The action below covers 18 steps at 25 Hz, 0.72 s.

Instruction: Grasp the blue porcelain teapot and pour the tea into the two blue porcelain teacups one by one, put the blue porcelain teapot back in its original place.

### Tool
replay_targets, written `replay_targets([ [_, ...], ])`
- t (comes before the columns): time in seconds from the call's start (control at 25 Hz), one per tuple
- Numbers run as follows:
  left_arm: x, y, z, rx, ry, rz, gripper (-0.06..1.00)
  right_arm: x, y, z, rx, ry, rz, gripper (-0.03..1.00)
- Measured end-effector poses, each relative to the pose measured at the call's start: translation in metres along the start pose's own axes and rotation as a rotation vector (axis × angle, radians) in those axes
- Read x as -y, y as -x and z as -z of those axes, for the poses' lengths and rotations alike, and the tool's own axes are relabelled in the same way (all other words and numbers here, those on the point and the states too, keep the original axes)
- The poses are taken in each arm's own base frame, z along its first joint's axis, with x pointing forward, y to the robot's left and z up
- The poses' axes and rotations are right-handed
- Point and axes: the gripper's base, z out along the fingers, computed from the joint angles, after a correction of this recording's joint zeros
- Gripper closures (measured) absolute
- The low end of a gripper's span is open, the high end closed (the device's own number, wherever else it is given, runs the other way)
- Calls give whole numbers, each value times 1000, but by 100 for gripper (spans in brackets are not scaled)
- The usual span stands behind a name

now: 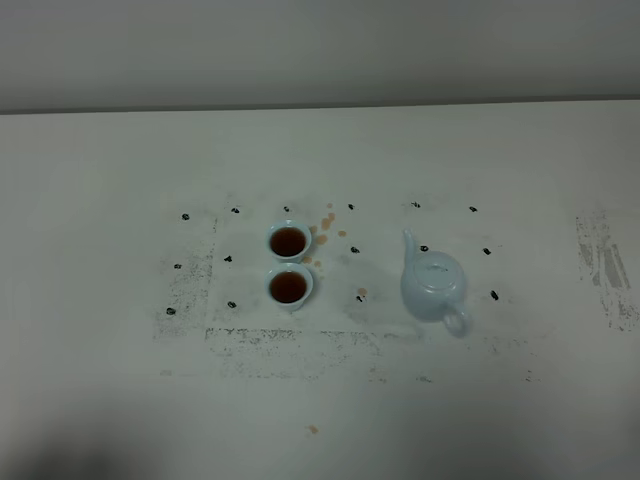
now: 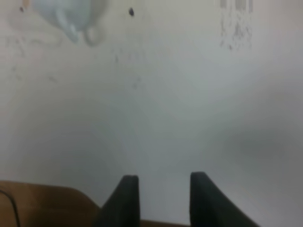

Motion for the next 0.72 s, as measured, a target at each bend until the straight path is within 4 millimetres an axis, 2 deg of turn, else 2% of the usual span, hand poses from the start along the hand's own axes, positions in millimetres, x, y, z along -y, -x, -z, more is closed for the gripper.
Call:
replay_targets([
  [0.4,0,0,0,0,0,0,26,-8,-21,20,202,52,141,72],
  [0.72,0,0,0,0,0,0,26,-10,-33,31,310,66,176,72],
])
